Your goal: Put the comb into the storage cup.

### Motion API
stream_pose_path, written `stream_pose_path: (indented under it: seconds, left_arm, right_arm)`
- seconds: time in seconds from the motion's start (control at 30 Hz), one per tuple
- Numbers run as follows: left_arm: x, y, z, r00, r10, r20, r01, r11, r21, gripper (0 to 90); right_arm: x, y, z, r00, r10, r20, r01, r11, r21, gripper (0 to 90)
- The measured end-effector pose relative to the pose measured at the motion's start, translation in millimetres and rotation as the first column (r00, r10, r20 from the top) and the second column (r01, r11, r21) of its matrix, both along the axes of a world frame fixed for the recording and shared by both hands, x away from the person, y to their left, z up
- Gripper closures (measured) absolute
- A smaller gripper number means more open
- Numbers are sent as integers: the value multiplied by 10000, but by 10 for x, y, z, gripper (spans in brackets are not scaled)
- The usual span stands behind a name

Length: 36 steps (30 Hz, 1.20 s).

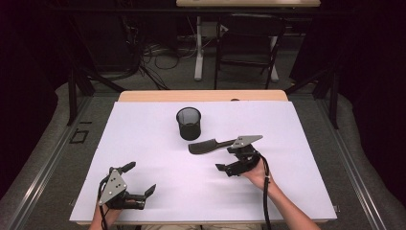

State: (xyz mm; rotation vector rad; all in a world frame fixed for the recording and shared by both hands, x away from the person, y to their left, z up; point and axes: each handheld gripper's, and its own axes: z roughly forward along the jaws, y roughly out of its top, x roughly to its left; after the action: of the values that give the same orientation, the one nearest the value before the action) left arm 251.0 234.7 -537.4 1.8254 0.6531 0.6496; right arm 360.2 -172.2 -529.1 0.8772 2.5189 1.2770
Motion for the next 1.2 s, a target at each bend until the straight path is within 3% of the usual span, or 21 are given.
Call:
stream_pose_path:
  seconds: [0.3, 0.47, 0.87, 0.97, 1.2]
  left_arm:
    - [7, -9, -2, 10000, -35, -21, 35, 10000, -10, 0]
    - [9, -7, -3, 10000, -50, -30, 50, 10000, -22, 0]
    - [13, -17, -3, 9999, -103, -33, 103, 9999, -17, 0]
    - [10, -21, -8, 9999, -142, -25, 142, 9999, 35, 0]
    - [10, -18, -10, 9999, -132, -49, 132, 9999, 20, 0]
  right_arm:
    - [-107, -215, 6, 10000, 25, -57, -26, 9998, -197, 90]
    - [-123, -300, 25, 9998, -56, 216, 64, 9994, -350, 51]
    - [-96, -373, 120, 9956, 217, 912, -154, 9975, -684, 9]
    - [-78, -392, 125, 9956, 237, 906, -179, 9977, -648, 0]
    - [-31, -363, 138, 9922, 589, 1097, -452, 9913, -1234, 0]
